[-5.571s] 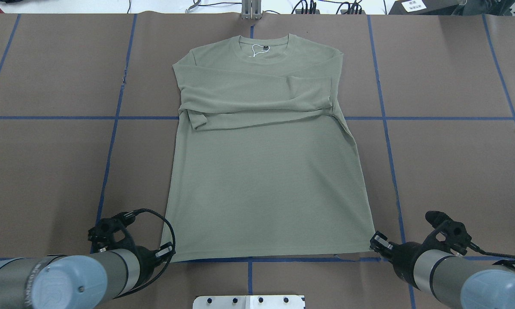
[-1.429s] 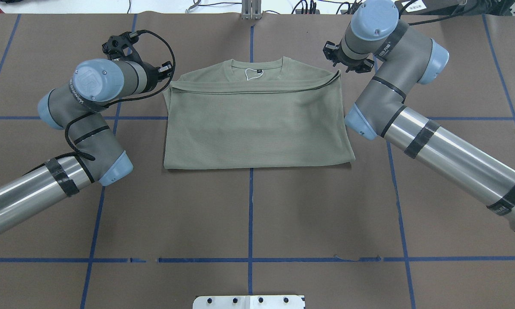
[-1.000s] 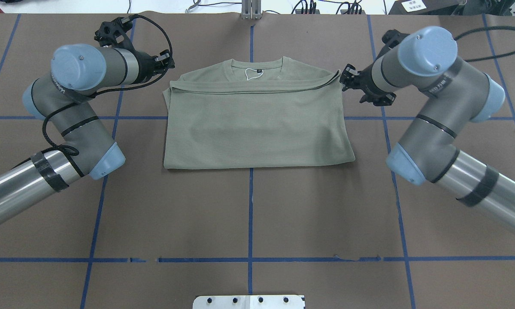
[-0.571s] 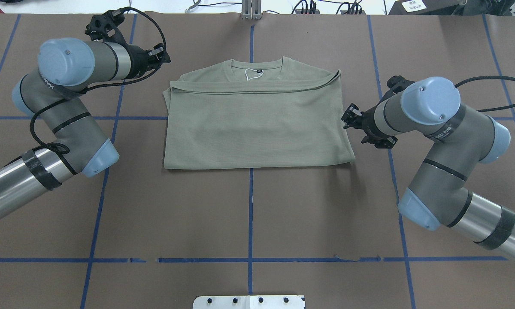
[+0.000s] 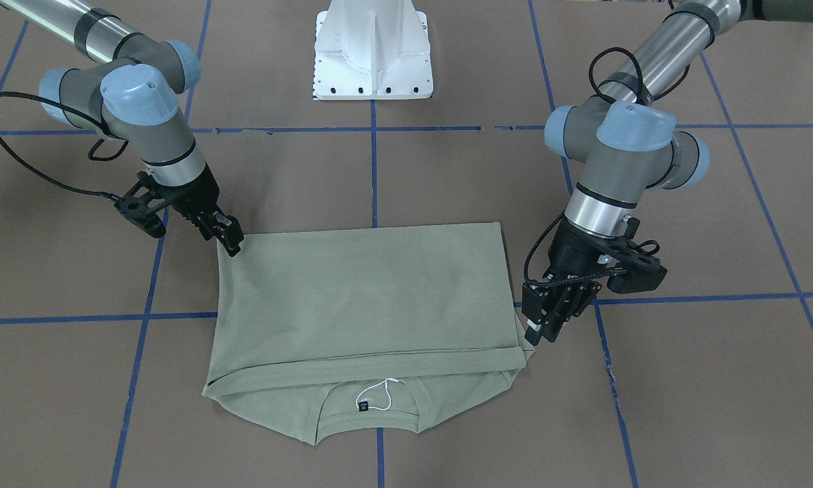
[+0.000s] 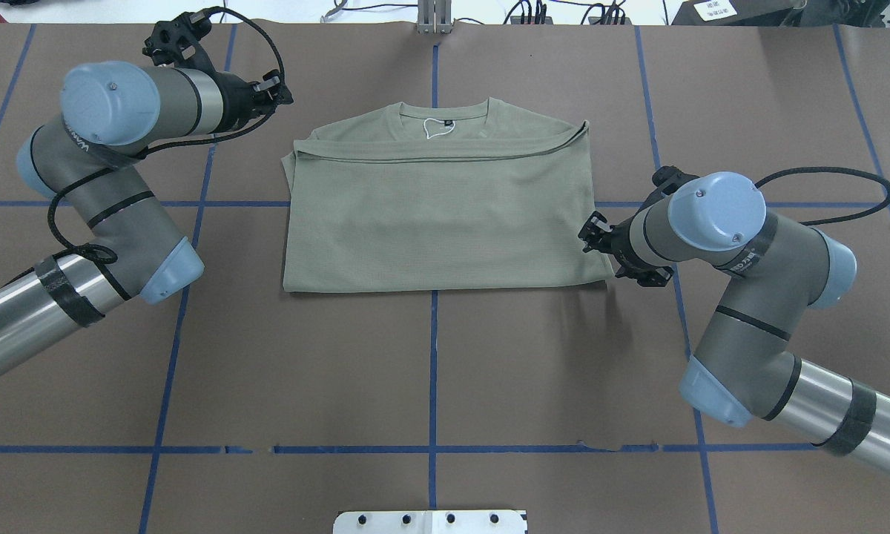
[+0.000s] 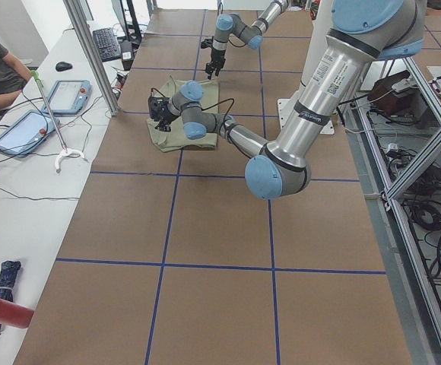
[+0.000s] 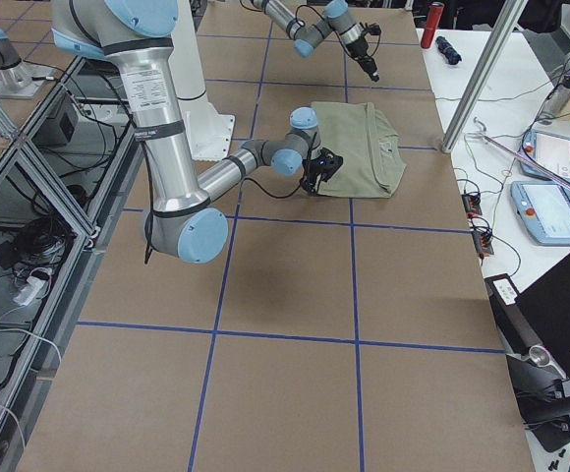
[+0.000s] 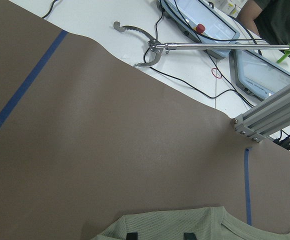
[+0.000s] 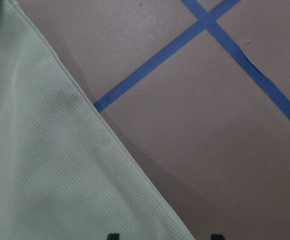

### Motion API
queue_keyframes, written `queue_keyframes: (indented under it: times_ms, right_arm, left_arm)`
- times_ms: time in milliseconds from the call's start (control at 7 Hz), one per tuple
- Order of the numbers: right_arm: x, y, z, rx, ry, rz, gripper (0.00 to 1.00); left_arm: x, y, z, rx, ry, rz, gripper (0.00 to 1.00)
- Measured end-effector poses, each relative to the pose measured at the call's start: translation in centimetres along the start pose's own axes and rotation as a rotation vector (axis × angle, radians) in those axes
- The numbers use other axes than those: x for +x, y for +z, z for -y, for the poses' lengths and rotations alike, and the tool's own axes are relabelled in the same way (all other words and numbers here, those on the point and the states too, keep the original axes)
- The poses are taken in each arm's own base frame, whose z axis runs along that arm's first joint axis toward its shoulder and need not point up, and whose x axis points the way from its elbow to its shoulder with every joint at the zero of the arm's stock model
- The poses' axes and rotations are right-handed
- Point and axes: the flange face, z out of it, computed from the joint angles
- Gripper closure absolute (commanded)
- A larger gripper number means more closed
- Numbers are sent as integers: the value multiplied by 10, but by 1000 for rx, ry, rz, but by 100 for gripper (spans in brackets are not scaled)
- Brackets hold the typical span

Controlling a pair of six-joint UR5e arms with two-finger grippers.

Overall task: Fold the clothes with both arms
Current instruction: 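Move the right gripper down to the side edge of the folded shirt, then grasp the shirt's side edge with the right gripper and drag it toward the robot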

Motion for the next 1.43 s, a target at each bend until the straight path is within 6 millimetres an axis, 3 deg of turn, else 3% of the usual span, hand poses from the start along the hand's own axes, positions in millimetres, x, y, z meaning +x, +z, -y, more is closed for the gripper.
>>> queue_keyframes:
  times_ms: [143, 286, 429, 1143, 1286, 1429]
  right_arm:
    - [3, 3, 0, 0, 1, -8, 41]
    - [9, 5, 1, 1, 3, -17, 61]
    - [12, 7, 2, 2, 5, -22, 100]
    - [5, 0, -6, -11, 2, -5, 100]
    - [12, -14, -7, -19, -2, 10, 100]
    - [36, -37, -10, -34, -9, 20, 100]
  left_arm:
    - [0, 0, 0, 0, 0, 1, 58]
    - [0, 0, 0, 0, 0, 1, 58]
    - [0, 0, 0, 0, 0, 1, 58]
    - [3, -3, 1, 2, -2, -3, 58]
    - [4, -4, 1, 2, -1, -6, 58]
    - [7, -8, 1, 1, -2, -14, 58]
